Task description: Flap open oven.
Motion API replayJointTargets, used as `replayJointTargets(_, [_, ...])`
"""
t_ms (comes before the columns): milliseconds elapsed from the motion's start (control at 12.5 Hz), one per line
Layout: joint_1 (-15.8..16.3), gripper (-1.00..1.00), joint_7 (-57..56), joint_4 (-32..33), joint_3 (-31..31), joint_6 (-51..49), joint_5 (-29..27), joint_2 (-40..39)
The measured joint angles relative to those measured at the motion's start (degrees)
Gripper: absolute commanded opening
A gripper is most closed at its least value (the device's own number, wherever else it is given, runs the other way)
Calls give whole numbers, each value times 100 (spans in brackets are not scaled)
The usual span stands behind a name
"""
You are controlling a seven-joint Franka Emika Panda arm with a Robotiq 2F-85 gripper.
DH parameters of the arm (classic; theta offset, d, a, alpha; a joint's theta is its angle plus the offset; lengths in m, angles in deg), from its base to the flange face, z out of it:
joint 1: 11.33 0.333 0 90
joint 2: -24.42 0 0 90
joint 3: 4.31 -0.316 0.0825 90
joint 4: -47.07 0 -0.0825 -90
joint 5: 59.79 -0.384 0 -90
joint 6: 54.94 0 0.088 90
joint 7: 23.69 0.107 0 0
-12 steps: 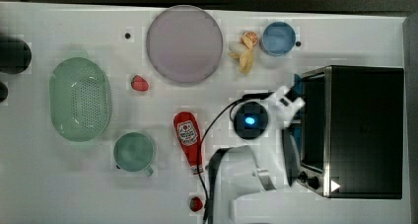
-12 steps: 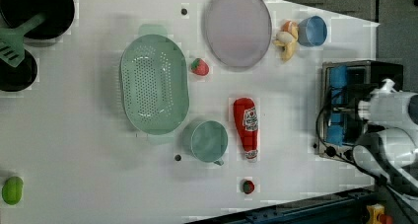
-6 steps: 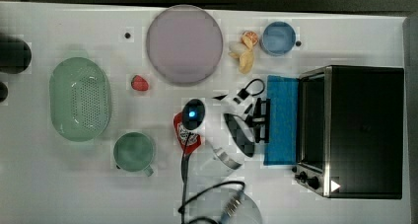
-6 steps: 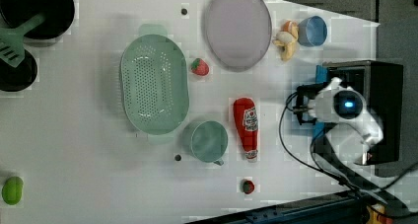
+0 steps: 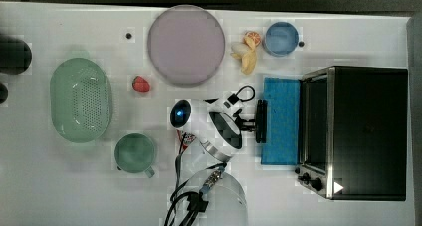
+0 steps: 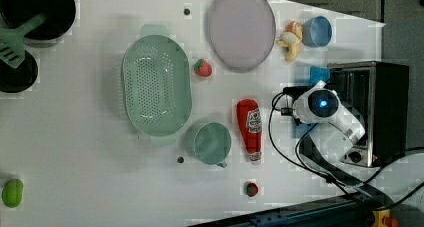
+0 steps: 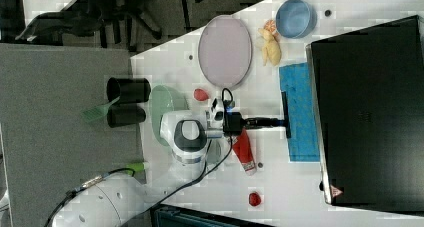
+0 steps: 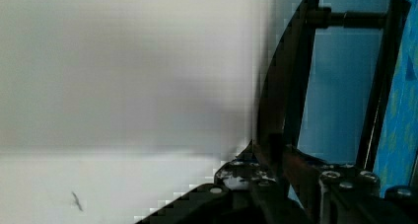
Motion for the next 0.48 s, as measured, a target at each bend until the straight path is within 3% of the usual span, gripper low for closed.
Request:
replayJointTargets(240, [-17,-65,225,-22,16,-28,-1558,494])
replayJointTargets(480, [-61,-65,249,-112,29,-182,-3470,1609])
